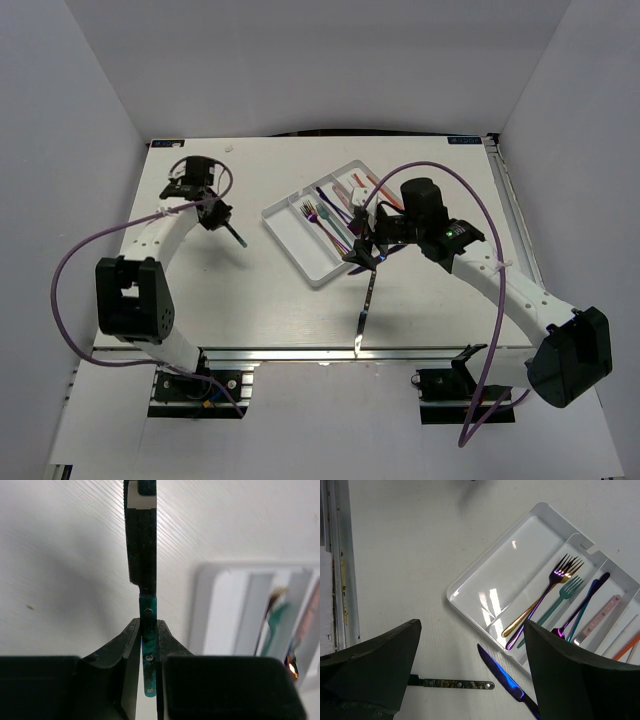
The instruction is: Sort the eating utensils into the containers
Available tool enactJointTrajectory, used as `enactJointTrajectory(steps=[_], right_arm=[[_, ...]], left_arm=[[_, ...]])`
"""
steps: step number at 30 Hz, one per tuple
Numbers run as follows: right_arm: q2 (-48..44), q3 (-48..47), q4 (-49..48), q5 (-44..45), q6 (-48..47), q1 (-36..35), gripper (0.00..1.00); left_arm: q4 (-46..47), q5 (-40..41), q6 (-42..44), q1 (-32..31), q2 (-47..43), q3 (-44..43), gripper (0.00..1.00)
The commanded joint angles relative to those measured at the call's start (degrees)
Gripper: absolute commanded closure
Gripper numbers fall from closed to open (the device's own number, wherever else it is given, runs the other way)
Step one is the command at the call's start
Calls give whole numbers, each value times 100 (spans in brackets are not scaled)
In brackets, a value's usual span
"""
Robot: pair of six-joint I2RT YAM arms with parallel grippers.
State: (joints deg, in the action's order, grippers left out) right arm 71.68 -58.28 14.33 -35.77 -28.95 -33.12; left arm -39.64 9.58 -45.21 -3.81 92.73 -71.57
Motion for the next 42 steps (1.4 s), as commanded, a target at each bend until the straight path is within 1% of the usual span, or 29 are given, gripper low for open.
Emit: enactJointTrajectory(steps=[1, 3, 4, 8, 10, 11, 15, 20, 24, 28, 29, 31, 32, 35, 38, 41, 42], right_arm=[[-119, 10, -264, -44, 21, 60, 11], [-119, 10, -264, -36, 21, 87, 11], [-128, 18, -264, -27, 21, 96, 11], [-154, 19, -281, -9, 21, 166, 11], [-154, 27, -281, -44, 47, 227, 10], [-163, 27, -290, -62, 47, 262, 11], [-172, 36, -299, -114, 91, 333, 11], [-172, 45, -316, -141, 100, 386, 11], [-154, 54, -317, -167, 100, 403, 11], [-111, 63, -317, -194, 100, 403, 11], [-110, 71, -317, -202, 100, 403, 11], [-84, 71, -317, -194, 100, 403, 11], [-67, 71, -308, -220, 91, 403, 11], [13, 54, -246, -290, 39, 403, 11], [109, 28, -150, -413, -49, 403, 11], [188, -16, -18, -580, -224, 403, 11], [197, -34, 61, -693, -347, 403, 11]], left_arm=[[211, -290, -207, -557, -465, 371, 100], [298, -448, -495, -813, -624, 521, 100], [325, -492, -576, -1040, -659, 643, 100], [492, -572, -1128, -1586, -677, 724, 100], [580, -554, -1253, -1876, -581, 654, 100], [632, -554, -1453, -1964, -528, 557, 100], [677, -458, -1763, -2456, -55, 284, 100], [747, -282, -2236, -2686, 421, 108, 100], [844, -229, -2369, -2739, 737, -23, 100], [870, -168, -2413, -2765, 957, -225, 92], [870, -159, -2413, -2756, 975, -252, 85], [861, -185, -2413, -2765, 1002, -278, 78], [861, -211, -2396, -2765, 1010, -278, 71], [870, -203, -2352, -2765, 993, -243, 62], [870, -168, -2282, -2765, 940, -226, 49], [861, -106, -2142, -2765, 835, -252, 40], [861, -106, -2106, -2765, 809, -270, 40]])
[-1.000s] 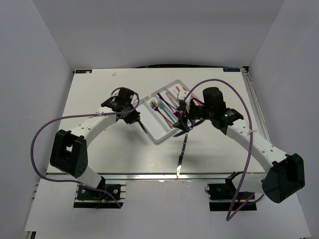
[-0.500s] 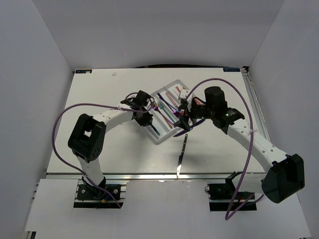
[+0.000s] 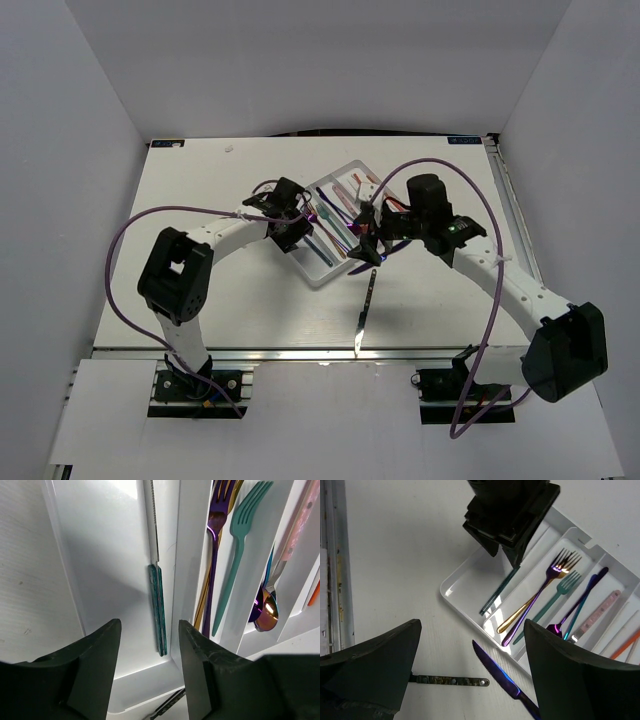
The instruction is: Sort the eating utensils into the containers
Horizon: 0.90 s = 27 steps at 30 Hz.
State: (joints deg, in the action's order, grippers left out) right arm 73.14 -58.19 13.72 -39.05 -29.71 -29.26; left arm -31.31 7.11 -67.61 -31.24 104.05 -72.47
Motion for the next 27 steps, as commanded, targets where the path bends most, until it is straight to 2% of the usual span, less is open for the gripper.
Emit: enactJointTrajectory(steps=[1, 3, 5, 6, 9, 10, 12, 13, 14, 15, 17, 18, 22, 27], right_arm=[[51, -52, 314, -619, -402, 16, 11], [94, -113, 613, -945, -1058, 16, 11], [191, -201, 1455, -1490, -1832, 8, 11], [235, -262, 1780, -1718, -2785, -27, 11], [393, -245, 3511, -1634, -5054, -229, 11], [420, -62, 3837, -1511, -6506, -265, 11], [473, 193, 4034, -1116, -7361, -431, 11], [507, 299, 3895, -574, -7460, -519, 11], [569, 387, 3754, -291, -7444, -589, 11], [787, 379, 3605, -1, -7444, -755, 11], [1217, 231, 3568, 704, -7391, -880, 11], [1359, 160, 3559, 1001, -7373, -967, 12], [2158, -174, 3489, 1522, -7049, -1144, 21], [2538, -131, 3252, 2119, -6934, -1258, 30]], left_arm=[[28, 150, 274, -22, -359, -232, 40], [37, 150, 424, -13, -516, -285, 40], [46, 115, 933, -13, -648, -417, 40], [55, 80, 1100, -13, -806, -452, 40], [317, -270, 2931, -13, -1149, -444, 34], [414, -463, 3295, -5, -1498, -348, 29], [773, -1201, 4619, 22, -1983, 169, 25], [863, -1386, 4887, 31, -2568, 389, 23], [933, -1414, 5133, 31, -2870, 609, 17], [1029, -1275, 5579, 31, -3169, 1037, 12], [1092, -803, 5741, 48, -3975, 1435, 3], [1170, -538, 6012, 48, -4224, 1803, 2], [1504, -70, 6208, 48, -5523, 2692, 2], [1672, 53, 6225, 48, -6272, 3045, 2]])
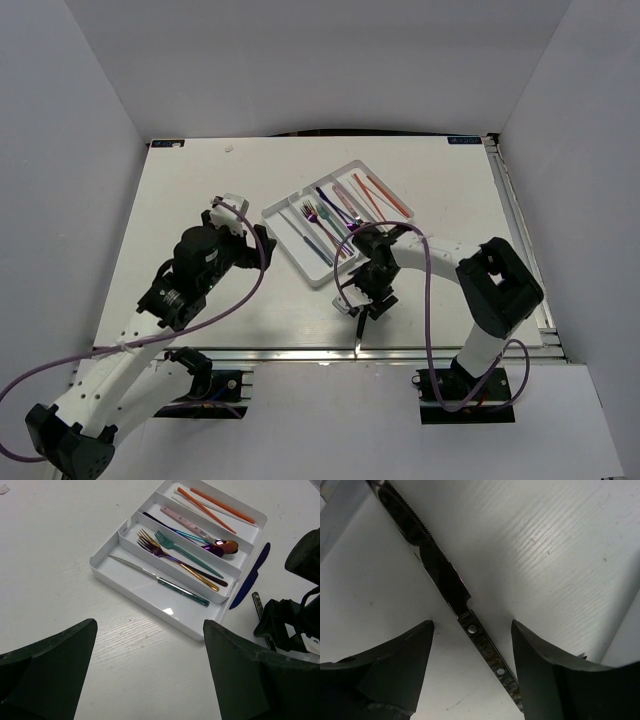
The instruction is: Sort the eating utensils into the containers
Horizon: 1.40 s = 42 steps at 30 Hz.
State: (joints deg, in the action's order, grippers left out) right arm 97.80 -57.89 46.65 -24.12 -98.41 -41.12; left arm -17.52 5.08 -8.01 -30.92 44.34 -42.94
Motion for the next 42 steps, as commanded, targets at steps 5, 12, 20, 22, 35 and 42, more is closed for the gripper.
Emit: enactJointTrajectory(steps=[5, 12, 20, 22, 35, 42], right_arm=[[327, -135, -244, 1014, 76, -71, 45], [626, -135, -244, 1042, 199, -133, 80], [205, -126, -245, 94, 682, -256, 100], [-40, -231, -139, -214, 875, -282, 100], [581, -2902, -867, -1658, 5864, -317, 100], [1582, -3991, -1738, 345, 7713, -317, 99]], left_arm=[[319, 98, 256, 15, -487, 128, 2], [319, 19, 239, 15, -575, 128, 2], [337, 133, 247, 16, -637, 145, 2], [337, 151, 247, 15, -637, 154, 2], [346, 274, 300, 24, -681, 172, 2], [363, 353, 344, 15, -725, 207, 2]])
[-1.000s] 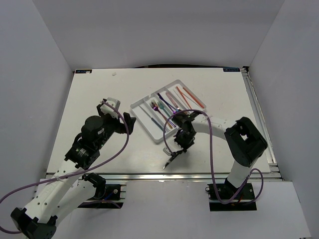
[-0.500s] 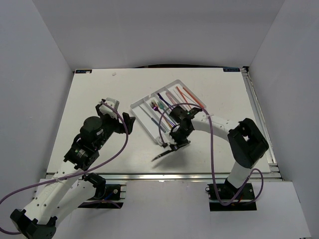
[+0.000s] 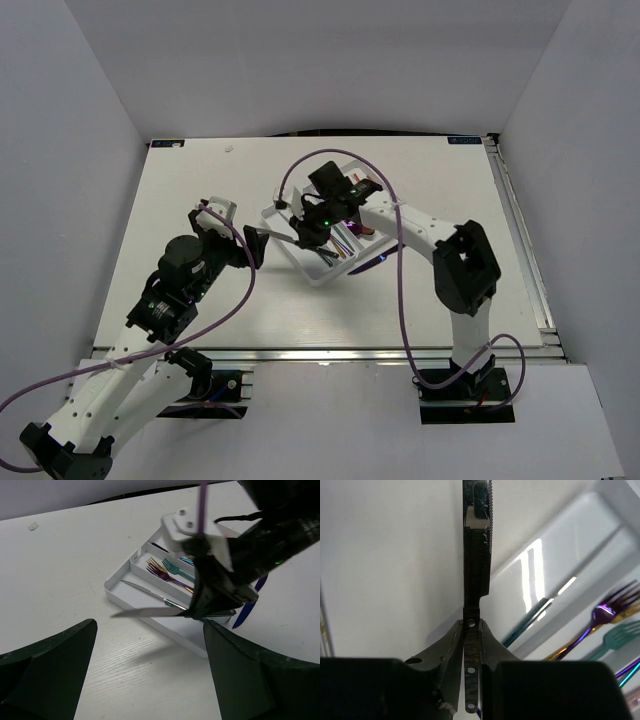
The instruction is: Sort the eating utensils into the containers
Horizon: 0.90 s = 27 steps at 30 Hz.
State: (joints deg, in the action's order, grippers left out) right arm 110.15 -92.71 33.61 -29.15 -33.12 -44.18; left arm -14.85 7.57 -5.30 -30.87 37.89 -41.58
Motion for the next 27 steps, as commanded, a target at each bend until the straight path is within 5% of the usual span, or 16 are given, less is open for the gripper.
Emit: enactJointTrajectory(steps=[1, 8, 16, 27], right_arm=[[428, -590, -503, 1102, 1516, -11, 100], [832, -731, -1303, 2122, 3011, -20, 100], [974, -442, -1532, 2607, 3110, -11, 100], [561, -248, -1497, 2326, 2689, -11, 54]], left_arm=[[97, 113, 73, 11, -89, 63, 2], [105, 139, 90, 11, -89, 80, 2], [114, 139, 91, 11, -106, 80, 2], [114, 104, 82, 11, -133, 80, 2]])
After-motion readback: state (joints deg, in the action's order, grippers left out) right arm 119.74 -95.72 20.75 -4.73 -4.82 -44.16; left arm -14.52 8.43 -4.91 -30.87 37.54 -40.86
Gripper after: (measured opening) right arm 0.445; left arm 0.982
